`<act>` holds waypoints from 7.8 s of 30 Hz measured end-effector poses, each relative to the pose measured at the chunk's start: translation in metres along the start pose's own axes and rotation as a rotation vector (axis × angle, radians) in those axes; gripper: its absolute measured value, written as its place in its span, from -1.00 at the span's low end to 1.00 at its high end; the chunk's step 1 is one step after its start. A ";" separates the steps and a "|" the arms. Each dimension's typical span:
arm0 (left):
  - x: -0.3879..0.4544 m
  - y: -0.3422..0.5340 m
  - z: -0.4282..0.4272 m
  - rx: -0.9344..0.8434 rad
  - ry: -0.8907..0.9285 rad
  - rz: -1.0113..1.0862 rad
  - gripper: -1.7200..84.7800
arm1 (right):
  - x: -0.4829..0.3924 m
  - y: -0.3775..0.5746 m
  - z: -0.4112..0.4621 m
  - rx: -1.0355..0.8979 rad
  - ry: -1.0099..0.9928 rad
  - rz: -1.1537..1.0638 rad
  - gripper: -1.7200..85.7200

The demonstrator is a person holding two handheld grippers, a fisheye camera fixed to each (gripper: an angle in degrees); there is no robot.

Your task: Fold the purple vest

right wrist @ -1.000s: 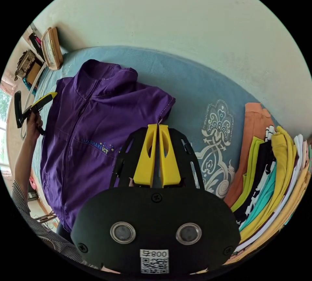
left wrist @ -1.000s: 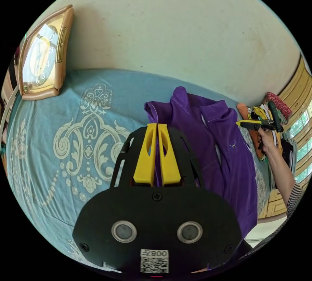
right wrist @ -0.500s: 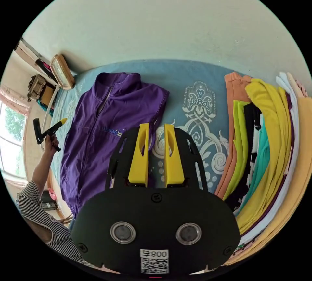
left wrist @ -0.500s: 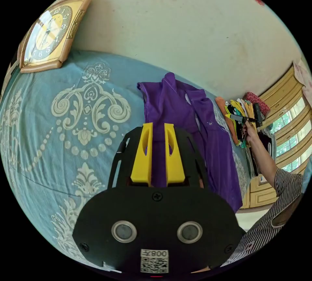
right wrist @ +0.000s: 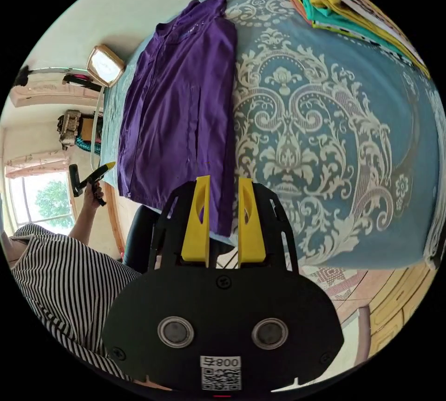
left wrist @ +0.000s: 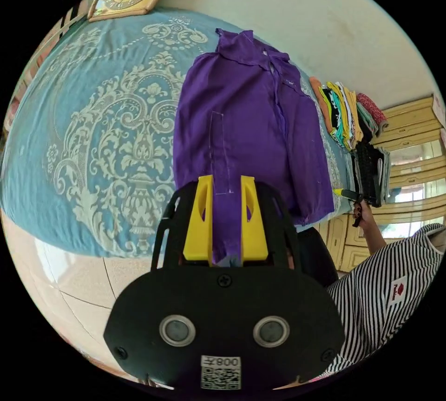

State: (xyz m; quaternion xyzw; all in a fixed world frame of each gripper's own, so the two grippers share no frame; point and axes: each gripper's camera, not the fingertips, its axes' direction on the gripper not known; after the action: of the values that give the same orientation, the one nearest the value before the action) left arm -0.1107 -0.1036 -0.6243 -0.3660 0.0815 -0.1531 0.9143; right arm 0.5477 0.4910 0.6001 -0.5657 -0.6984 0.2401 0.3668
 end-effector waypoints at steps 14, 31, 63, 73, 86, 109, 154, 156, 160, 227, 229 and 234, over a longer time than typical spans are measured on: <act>-0.023 0.040 0.030 -0.084 0.102 -0.100 -0.94 | 0.001 0.018 0.038 -0.100 0.055 -0.016 -0.93; 0.025 0.010 0.055 0.153 0.149 0.121 -0.84 | 0.021 0.000 0.041 0.094 0.210 0.054 -0.87; 0.102 -0.181 0.154 0.140 0.376 0.421 -0.94 | -0.221 -0.359 0.191 0.297 0.244 -0.460 -0.92; 0.063 -0.208 0.160 0.071 0.417 0.267 -0.92 | -0.224 -0.398 0.224 0.194 0.197 -0.435 -0.90; 0.065 -0.243 0.167 -0.023 0.539 0.216 -0.88 | -0.216 -0.429 0.191 0.167 0.191 -0.443 -0.86; 0.155 -0.300 0.135 0.086 0.016 0.409 -0.80 | -0.110 -0.344 0.112 0.211 -0.149 -0.284 -0.87; 0.097 -0.208 0.066 0.113 0.062 0.083 -0.96 | -0.077 -0.238 0.102 0.195 0.309 -0.262 -0.96; 0.095 -0.212 0.084 0.030 0.065 0.054 -0.96 | -0.061 -0.232 0.120 0.155 0.347 -0.224 -0.96; 0.122 -0.207 0.086 0.062 -0.002 0.163 -0.96 | -0.059 -0.222 0.124 0.171 0.361 -0.211 -0.96; 0.183 -0.331 0.068 0.291 0.039 0.354 -0.96 | -0.142 -0.331 0.206 0.360 0.476 -0.366 -0.96; 0.193 -0.336 0.076 0.270 0.084 0.394 -0.96 | -0.150 -0.329 0.206 0.369 0.396 -0.410 -0.96; 0.210 -0.365 0.117 0.126 -0.004 0.408 -0.96 | -0.186 -0.361 0.220 0.362 0.333 -0.486 -0.96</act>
State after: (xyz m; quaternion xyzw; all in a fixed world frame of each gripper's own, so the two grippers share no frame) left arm 0.0365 -0.3490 -0.2947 -0.2845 0.1421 0.0309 0.9476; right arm 0.1703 0.2404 0.6910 -0.3399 -0.6893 0.1702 0.6167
